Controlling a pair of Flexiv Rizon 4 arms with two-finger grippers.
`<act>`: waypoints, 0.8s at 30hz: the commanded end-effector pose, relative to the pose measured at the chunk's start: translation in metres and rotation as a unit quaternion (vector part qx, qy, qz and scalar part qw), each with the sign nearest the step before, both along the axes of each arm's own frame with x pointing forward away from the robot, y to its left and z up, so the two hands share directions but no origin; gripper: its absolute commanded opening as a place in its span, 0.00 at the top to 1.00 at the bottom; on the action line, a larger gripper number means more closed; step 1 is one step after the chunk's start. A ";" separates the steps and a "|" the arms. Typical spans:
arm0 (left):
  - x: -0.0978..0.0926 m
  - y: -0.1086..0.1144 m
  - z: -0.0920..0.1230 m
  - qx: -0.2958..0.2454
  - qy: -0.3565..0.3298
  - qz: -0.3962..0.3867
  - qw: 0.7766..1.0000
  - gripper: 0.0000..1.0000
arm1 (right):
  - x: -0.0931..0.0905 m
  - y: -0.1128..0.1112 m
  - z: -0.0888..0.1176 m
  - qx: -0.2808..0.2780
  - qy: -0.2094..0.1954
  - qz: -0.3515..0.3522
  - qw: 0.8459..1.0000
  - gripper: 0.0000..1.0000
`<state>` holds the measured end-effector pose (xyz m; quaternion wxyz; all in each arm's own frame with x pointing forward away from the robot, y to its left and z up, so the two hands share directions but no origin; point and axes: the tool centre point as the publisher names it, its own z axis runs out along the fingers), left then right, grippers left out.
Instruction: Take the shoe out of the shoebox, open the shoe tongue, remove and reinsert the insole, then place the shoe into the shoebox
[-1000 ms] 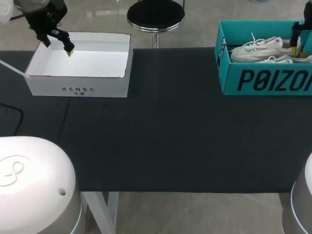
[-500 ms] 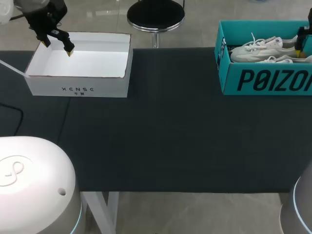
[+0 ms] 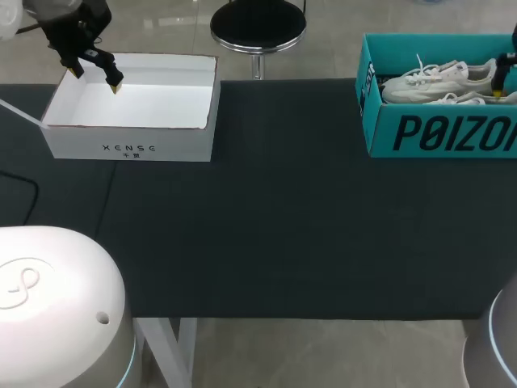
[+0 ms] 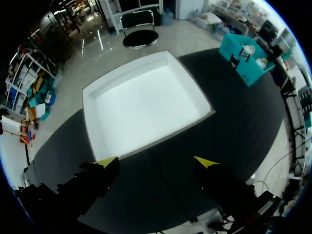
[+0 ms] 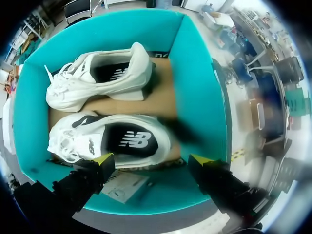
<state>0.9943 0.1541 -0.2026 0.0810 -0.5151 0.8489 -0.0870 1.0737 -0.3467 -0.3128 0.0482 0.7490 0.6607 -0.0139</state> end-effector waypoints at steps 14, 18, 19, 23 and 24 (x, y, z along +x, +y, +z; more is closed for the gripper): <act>0.000 0.000 0.000 0.001 0.000 0.000 1.000 0.00 | 0.009 -0.009 -0.024 0.008 0.007 -0.001 1.000 0.48; 0.000 0.000 0.000 0.001 0.000 0.000 1.000 0.00 | 0.010 -0.008 -0.025 0.004 0.005 -0.001 1.000 1.00; 0.000 0.000 0.000 0.001 0.000 0.000 1.000 0.00 | 0.010 -0.008 -0.025 0.002 0.005 0.000 1.000 1.00; 0.000 0.000 0.000 0.001 0.000 0.000 1.000 0.00 | 0.009 -0.006 -0.026 0.001 0.005 -0.001 1.000 1.00; 0.000 0.000 0.000 0.001 0.000 0.000 1.000 0.00 | 0.009 -0.006 -0.026 0.001 0.005 -0.002 1.000 1.00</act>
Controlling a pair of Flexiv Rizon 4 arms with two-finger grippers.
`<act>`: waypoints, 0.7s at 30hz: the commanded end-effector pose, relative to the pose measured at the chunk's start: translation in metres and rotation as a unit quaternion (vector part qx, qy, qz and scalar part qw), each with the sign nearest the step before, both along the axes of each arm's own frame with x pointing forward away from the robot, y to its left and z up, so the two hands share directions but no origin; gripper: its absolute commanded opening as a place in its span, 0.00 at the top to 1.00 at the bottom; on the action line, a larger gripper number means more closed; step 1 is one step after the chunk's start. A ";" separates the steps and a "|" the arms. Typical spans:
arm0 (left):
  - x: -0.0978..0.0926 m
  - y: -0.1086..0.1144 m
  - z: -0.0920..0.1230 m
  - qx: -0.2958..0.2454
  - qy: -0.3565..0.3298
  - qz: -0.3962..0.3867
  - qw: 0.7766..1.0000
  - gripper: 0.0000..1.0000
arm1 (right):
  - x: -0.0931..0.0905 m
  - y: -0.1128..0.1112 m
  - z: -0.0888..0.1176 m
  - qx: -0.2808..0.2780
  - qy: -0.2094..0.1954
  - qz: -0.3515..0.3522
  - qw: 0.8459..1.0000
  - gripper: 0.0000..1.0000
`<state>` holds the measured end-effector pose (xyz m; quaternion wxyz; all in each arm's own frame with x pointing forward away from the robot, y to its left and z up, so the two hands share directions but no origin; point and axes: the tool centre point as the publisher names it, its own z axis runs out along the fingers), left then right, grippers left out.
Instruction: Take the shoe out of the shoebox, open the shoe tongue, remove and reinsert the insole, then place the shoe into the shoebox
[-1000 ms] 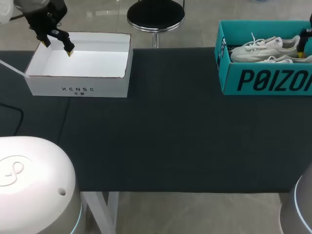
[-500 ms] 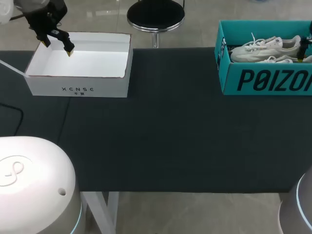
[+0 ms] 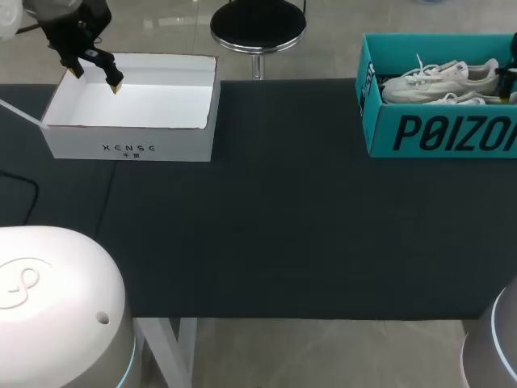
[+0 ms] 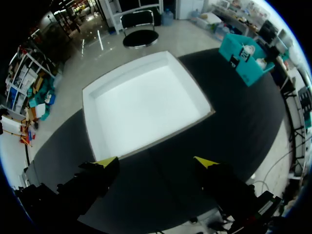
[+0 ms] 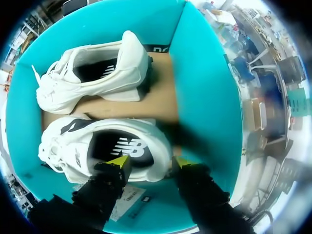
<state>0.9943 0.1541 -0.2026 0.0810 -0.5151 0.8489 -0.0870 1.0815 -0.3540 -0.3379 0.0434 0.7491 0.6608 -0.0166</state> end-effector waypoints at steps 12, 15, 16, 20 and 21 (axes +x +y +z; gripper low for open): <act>0.000 0.000 0.000 0.001 0.000 0.000 1.000 0.00 | -0.007 0.005 0.017 -0.014 -0.013 -0.004 1.000 1.00; 0.000 0.000 0.000 0.001 0.000 0.000 1.000 0.00 | -0.009 0.005 0.025 -0.018 -0.020 -0.006 1.000 1.00; 0.000 0.000 0.000 0.001 0.000 0.000 1.000 0.00 | -0.009 0.005 0.028 -0.018 -0.024 -0.009 1.000 1.00; 0.000 0.000 0.000 0.001 0.000 0.000 1.000 0.00 | -0.010 0.006 0.043 -0.022 -0.038 -0.011 0.999 1.00; 0.000 0.000 0.000 0.001 0.000 0.000 1.000 0.00 | -0.010 0.006 0.047 -0.027 -0.042 -0.013 0.999 1.00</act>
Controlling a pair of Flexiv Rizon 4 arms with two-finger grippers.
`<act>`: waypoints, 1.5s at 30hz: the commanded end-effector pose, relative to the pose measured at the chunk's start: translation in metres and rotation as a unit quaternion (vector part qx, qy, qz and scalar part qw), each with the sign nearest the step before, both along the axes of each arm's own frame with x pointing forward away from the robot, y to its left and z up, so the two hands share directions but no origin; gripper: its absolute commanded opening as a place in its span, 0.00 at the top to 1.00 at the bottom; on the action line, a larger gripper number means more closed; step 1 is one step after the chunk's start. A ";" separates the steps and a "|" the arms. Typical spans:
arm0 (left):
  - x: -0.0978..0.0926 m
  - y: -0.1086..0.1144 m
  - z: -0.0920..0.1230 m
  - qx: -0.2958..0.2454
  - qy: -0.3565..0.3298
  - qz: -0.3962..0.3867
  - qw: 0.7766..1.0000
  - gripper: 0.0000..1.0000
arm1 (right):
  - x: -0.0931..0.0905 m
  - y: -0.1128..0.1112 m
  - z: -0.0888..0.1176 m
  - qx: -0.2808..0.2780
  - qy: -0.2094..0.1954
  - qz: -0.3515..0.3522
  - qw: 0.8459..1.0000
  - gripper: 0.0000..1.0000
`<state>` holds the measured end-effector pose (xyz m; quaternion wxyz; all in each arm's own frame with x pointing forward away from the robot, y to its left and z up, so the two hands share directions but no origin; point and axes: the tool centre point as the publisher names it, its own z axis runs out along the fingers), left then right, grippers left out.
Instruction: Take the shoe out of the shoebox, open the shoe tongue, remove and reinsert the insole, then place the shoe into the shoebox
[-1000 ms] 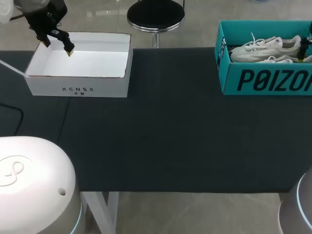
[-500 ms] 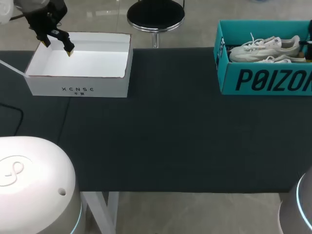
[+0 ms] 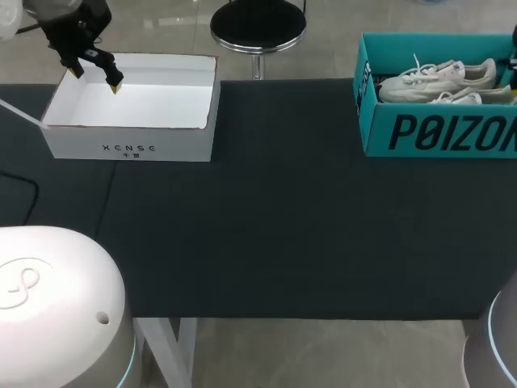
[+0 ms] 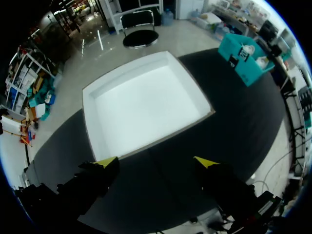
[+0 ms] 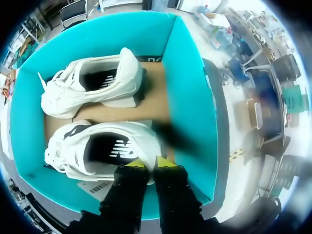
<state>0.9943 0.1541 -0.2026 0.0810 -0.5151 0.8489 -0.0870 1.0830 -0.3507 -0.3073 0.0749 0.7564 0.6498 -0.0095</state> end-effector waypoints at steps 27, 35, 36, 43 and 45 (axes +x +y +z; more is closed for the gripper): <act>0.000 0.000 0.000 0.001 0.000 0.000 1.000 0.00 | -0.014 0.028 0.187 0.032 -0.130 -0.076 0.988 1.00; 0.000 0.000 0.000 0.001 0.000 0.000 1.000 0.00 | -0.050 0.055 0.239 0.045 -0.159 -0.058 0.985 1.00; 0.000 0.000 0.000 0.001 0.000 0.000 1.000 0.00 | -0.058 0.059 0.242 0.050 -0.161 -0.057 0.984 1.00; 0.000 0.000 0.000 0.001 0.000 0.000 1.000 0.00 | -0.119 0.099 0.244 0.034 -0.154 -0.060 0.986 1.00; 0.000 0.000 0.000 0.001 0.000 0.000 1.000 0.00 | -0.134 0.111 0.237 0.032 -0.146 -0.062 0.987 1.00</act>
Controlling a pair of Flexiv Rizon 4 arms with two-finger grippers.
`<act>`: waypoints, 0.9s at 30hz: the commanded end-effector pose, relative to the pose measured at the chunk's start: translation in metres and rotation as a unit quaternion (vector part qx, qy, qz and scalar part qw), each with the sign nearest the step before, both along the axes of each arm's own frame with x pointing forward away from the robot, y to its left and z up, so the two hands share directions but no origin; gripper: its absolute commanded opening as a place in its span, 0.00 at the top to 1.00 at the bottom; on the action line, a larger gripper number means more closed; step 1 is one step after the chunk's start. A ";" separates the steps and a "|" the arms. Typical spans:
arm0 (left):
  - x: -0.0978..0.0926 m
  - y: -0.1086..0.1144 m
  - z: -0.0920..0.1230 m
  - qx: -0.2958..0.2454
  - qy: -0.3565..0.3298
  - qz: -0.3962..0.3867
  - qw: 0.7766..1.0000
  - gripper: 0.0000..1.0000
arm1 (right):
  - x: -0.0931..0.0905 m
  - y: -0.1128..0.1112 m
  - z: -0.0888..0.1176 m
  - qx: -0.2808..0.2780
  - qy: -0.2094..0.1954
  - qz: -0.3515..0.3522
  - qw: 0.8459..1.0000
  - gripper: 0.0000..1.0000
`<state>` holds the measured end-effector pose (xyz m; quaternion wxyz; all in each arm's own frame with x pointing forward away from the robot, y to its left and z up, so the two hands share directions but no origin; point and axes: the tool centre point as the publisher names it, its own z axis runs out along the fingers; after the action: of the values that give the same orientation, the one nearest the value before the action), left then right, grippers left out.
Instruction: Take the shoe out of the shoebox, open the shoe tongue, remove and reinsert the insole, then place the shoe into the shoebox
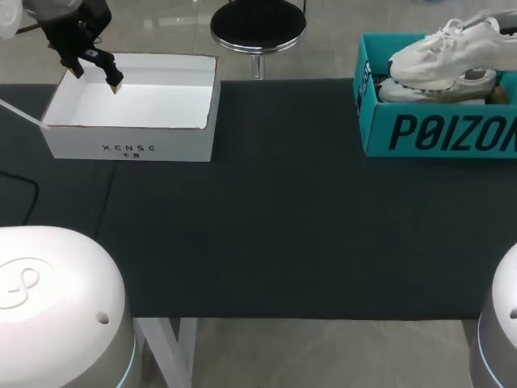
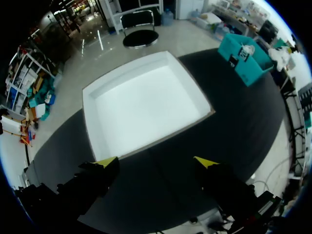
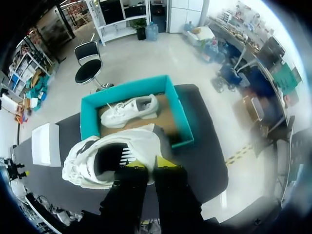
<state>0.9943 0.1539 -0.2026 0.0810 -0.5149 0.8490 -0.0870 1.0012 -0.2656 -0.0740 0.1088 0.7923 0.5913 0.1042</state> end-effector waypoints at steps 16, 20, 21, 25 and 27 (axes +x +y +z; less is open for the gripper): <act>0.000 0.000 0.000 0.001 0.000 0.000 1.000 0.00 | -0.130 0.159 -0.076 0.089 0.001 -0.011 0.996 1.00; 0.000 0.000 0.000 0.001 0.000 0.000 1.000 0.00 | -0.138 0.193 -0.104 0.099 -0.017 -0.013 0.995 1.00; 0.000 0.000 0.000 0.001 0.000 0.000 1.000 0.00 | -0.139 0.200 -0.109 0.089 -0.014 -0.018 0.996 1.00; 0.000 0.000 0.000 0.001 0.000 0.000 1.000 0.00 | -0.148 0.221 -0.129 0.084 -0.029 -0.028 0.996 1.00; 0.000 0.000 0.000 0.001 0.000 0.000 1.000 0.00 | -0.153 0.229 -0.138 0.083 -0.029 -0.035 0.996 1.00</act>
<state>0.9940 0.1540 -0.2025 0.0811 -0.5150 0.8489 -0.0871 0.8527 -0.0485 -0.1974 0.0205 0.8151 0.5605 0.1448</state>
